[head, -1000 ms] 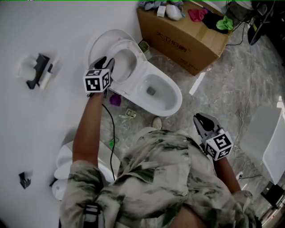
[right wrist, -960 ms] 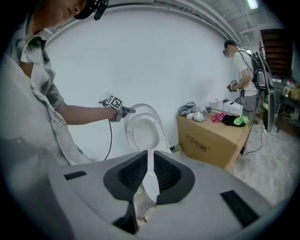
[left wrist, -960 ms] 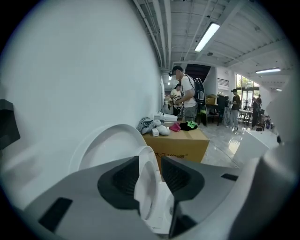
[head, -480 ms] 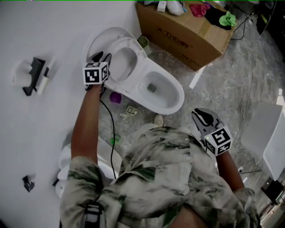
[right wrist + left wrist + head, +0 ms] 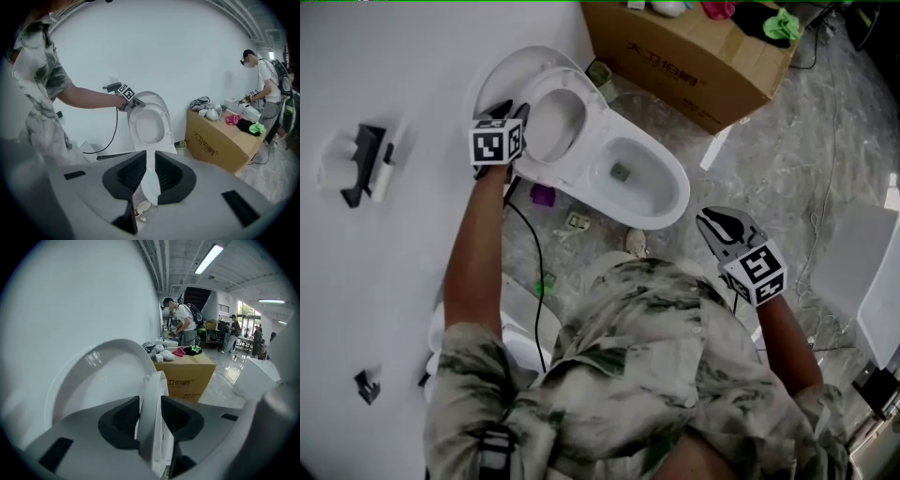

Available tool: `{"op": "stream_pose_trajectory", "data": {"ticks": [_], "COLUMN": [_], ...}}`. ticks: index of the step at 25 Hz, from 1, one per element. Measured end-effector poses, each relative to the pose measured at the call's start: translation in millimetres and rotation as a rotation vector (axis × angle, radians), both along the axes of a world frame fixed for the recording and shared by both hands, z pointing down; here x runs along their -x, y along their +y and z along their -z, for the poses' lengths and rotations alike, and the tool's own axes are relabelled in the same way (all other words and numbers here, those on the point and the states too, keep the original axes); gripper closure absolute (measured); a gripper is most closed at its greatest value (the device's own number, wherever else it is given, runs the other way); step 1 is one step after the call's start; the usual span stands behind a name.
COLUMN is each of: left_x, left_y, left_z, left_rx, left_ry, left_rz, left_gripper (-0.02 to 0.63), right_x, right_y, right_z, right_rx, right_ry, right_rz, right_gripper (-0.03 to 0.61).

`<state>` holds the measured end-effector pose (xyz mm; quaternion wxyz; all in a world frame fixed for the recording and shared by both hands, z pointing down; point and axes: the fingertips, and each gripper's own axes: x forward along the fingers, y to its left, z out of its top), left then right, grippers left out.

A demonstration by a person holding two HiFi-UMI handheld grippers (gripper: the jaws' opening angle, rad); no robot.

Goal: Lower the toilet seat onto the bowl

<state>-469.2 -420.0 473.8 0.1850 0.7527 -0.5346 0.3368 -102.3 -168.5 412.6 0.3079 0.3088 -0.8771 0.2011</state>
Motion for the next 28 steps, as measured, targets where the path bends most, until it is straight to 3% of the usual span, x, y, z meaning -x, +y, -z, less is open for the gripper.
{"op": "stream_pose_trajectory", "data": {"ticks": [7,28], "left_x": [-2.2,-54.6], "left_y": [1.2,35.6], "left_z": [-0.3,4.0], "left_rx": [-0.004,0.017], "left_ry": [-0.011,0.011], "left_rz": [0.024,-0.042], "left_gripper": [0.485,0.489], "right_x": [-10.2,-20.9], "right_y": [3.3,32.4], "right_z": [-7.9,-14.5], "right_rx": [0.033,0.051], "right_ry": [-0.003,-0.025], "right_rz": [-0.026,-0.023], "right_gripper": [0.503,0.505]}}
